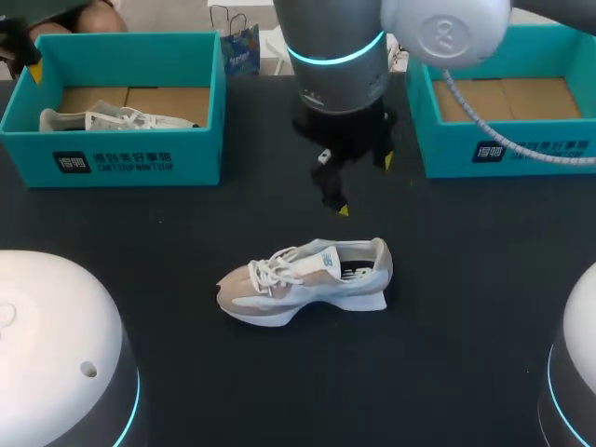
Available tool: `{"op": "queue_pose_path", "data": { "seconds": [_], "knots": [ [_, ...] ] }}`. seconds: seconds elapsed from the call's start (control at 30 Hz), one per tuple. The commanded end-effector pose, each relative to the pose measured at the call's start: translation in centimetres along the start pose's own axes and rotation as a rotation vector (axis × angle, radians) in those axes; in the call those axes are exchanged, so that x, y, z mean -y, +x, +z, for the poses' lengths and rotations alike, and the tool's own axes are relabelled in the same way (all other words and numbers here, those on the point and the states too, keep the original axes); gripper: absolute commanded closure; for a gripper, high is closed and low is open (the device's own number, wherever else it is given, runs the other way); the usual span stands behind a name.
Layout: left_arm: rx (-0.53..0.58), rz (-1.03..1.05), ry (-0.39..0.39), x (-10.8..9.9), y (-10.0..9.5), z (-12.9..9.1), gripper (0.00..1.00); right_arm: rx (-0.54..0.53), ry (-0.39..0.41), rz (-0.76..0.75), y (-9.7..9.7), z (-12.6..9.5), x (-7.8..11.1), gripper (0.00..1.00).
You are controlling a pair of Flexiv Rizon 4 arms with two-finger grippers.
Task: Take the shoe out of the shoebox, open the shoe tongue, remove and reinsert the insole, then place the shoe into the shoebox
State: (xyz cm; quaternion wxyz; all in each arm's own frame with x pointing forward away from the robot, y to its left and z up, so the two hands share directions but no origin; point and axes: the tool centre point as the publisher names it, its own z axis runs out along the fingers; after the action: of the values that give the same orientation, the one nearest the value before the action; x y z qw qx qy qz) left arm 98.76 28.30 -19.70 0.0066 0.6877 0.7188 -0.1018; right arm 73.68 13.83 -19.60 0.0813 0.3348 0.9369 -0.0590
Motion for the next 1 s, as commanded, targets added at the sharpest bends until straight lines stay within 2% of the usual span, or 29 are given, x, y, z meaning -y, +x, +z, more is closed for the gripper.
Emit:
{"op": "queue_pose_path", "data": {
  "seconds": [0.03,0.13,0.17,0.37,0.4,0.43,0.93,0.97,1.0],
  "knots": [
    [-0.002,0.002,0.003,-0.1,0.1,-0.1,0.0,-0.159,-0.268,-0.44,-0.4,-0.2,0.6,0.0],
    [-0.002,0.002,0.003,-0.1,0.1,-0.1,0.0,-0.191,-0.316,-0.539,-0.6,-0.5,0.5,0.0],
    [-0.002,0.002,0.003,-0.1,0.1,-0.1,0.0,-0.184,-0.311,-0.599,-0.5,-0.6,0.5,0.0],
    [-0.002,0.002,0.003,-0.1,0.1,-0.1,0.0,-0.176,-0.314,-0.703,-1.0,-1.3,1.1,0.0],
    [-0.002,0.002,0.003,-0.1,0.1,-0.1,0.0,-0.158,-0.287,-0.695,-1.2,-1.4,1.2,0.0],
    [-0.002,0.002,0.003,-0.1,0.1,-0.1,0.0,-0.113,-0.209,-0.681,-1.6,-1.3,1.4,0.0],
    [-0.002,0.002,0.003,-0.1,0.1,-0.1,0.0,-0.113,-0.209,-0.681,-1.6,-1.3,1.4,0.0],
    [-0.002,0.002,0.003,-0.1,0.1,-0.1,0.0,-0.133,-0.285,-0.649,-1.8,-1.1,1.7,0.0],
    [-0.002,0.002,0.003,-0.1,0.1,-0.1,0.0,-0.146,-0.316,-0.641,-2.1,-0.9,2.0,0.0]
  ]
}}
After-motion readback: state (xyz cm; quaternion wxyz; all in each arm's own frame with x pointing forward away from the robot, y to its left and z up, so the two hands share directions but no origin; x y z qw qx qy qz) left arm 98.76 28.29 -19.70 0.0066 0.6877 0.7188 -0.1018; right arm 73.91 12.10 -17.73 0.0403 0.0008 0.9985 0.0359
